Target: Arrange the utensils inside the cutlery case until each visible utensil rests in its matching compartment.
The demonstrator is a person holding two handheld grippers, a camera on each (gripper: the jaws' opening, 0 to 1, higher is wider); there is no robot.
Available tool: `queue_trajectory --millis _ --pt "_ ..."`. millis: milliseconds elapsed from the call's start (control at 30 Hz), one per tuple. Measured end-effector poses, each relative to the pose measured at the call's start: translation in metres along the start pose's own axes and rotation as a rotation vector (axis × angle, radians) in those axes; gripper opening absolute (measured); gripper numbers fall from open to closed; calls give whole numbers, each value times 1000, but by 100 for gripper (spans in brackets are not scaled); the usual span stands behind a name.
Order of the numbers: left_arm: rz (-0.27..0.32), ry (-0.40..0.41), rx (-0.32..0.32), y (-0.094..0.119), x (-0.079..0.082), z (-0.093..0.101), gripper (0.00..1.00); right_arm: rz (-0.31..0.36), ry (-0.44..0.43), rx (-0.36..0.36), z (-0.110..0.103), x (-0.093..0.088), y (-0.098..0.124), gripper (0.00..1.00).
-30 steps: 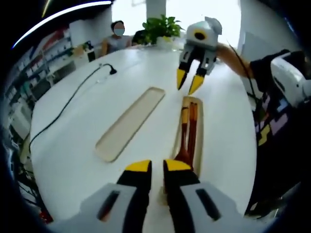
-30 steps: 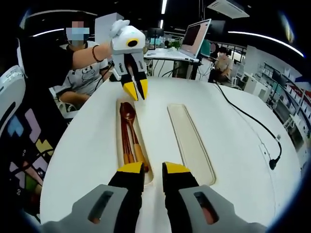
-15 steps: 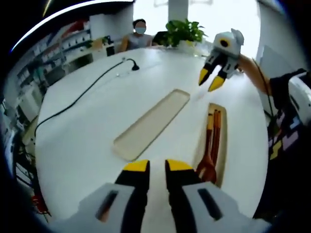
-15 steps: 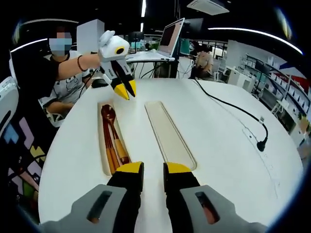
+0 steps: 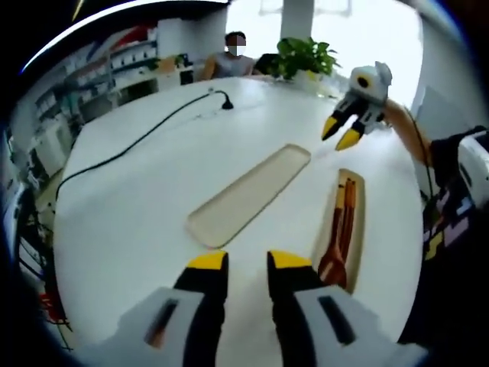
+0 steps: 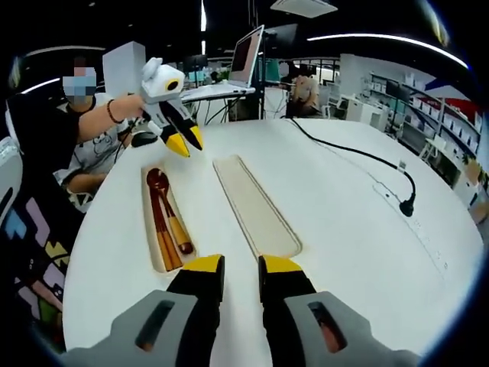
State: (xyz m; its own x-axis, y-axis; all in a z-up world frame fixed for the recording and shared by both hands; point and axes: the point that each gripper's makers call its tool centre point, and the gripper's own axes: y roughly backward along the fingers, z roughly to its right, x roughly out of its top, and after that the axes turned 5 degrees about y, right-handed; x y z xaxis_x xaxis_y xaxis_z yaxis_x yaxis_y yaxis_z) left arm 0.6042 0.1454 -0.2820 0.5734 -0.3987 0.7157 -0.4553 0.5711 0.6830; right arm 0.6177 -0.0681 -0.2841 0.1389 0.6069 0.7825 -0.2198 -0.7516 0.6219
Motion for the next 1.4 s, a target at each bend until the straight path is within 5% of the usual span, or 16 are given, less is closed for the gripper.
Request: queue_trajectory --millis 133,333,600,700,967,1400 --pt "-40 38 -41 10 -7 12 22 -44 -136 25 -11 -9 -2 21" --pt "-130 117 -41 16 -29 19 22 -47 -164 31 -17 -14 -7 21" --pt "-148 200 31 34 -44 15 24 -74 -218 47 -36 -18 -8 21" --pt "-171 263 10 40 -55 22 24 -79 -248 52 -41 -20 -7 19" --pt "-162 360 -3 36 -74 32 23 -64 -292 66 -48 -19 -9 17" --pt "-89 484 -33 29 -77 35 13 -43 -384 86 -57 -19 -17 11"
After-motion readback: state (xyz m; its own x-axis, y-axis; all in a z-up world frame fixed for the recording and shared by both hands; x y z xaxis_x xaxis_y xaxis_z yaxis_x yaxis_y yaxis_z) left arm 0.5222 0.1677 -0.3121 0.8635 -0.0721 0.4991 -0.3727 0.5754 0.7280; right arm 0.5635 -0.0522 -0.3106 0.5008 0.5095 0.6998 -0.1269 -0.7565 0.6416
